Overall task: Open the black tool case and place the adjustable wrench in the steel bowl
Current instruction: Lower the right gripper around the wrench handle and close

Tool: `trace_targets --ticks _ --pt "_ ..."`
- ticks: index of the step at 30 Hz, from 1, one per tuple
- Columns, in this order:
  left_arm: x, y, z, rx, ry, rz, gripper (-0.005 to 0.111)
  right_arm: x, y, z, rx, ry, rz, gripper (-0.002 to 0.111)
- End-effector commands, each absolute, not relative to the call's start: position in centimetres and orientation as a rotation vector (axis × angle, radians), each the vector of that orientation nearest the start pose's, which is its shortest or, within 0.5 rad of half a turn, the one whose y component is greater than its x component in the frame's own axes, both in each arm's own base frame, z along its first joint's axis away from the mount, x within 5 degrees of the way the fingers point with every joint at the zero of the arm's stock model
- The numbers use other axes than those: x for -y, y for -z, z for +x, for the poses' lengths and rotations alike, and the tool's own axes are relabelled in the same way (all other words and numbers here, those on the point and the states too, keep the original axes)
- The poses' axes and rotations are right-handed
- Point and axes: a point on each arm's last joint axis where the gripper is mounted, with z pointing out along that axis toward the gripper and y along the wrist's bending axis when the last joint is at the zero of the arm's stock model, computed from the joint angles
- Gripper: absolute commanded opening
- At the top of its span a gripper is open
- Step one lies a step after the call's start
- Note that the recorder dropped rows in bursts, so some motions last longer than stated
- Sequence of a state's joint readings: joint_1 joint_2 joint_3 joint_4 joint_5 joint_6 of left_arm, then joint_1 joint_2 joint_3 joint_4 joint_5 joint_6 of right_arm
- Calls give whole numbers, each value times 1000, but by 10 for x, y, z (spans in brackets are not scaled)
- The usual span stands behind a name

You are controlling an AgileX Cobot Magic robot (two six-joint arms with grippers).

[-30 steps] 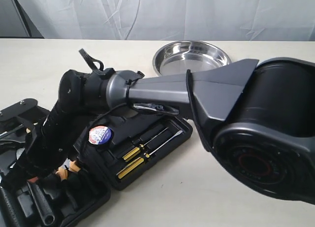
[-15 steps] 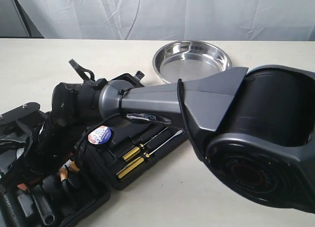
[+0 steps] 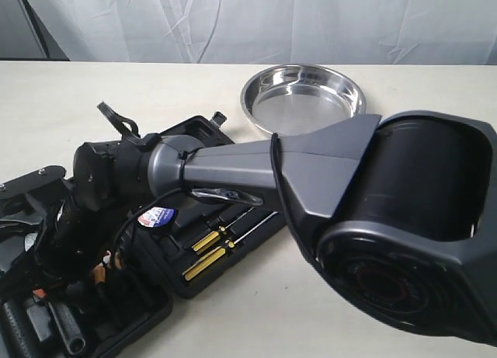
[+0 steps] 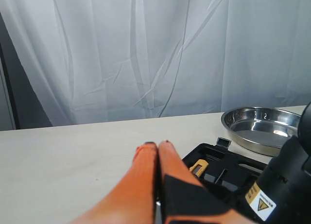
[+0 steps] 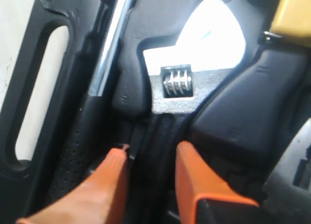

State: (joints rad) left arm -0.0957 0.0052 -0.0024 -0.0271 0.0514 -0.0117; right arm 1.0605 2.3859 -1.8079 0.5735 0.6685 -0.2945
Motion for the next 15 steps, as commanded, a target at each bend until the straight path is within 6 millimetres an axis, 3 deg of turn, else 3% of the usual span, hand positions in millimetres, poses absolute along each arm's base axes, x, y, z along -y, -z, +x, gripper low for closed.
trace_targets --ticks 1,10,15 --pt "6 -209 56 -1535 125 39 0 -445 -98 218 -2515 -681 -1481 0" --pt "6 -209 56 -1535 125 39 0 -447 -144 221 -2387 -718 -1436 -1" --pt "6 -209 56 -1535 125 39 0 -447 -159 223 -2339 -719 -1424 -1"
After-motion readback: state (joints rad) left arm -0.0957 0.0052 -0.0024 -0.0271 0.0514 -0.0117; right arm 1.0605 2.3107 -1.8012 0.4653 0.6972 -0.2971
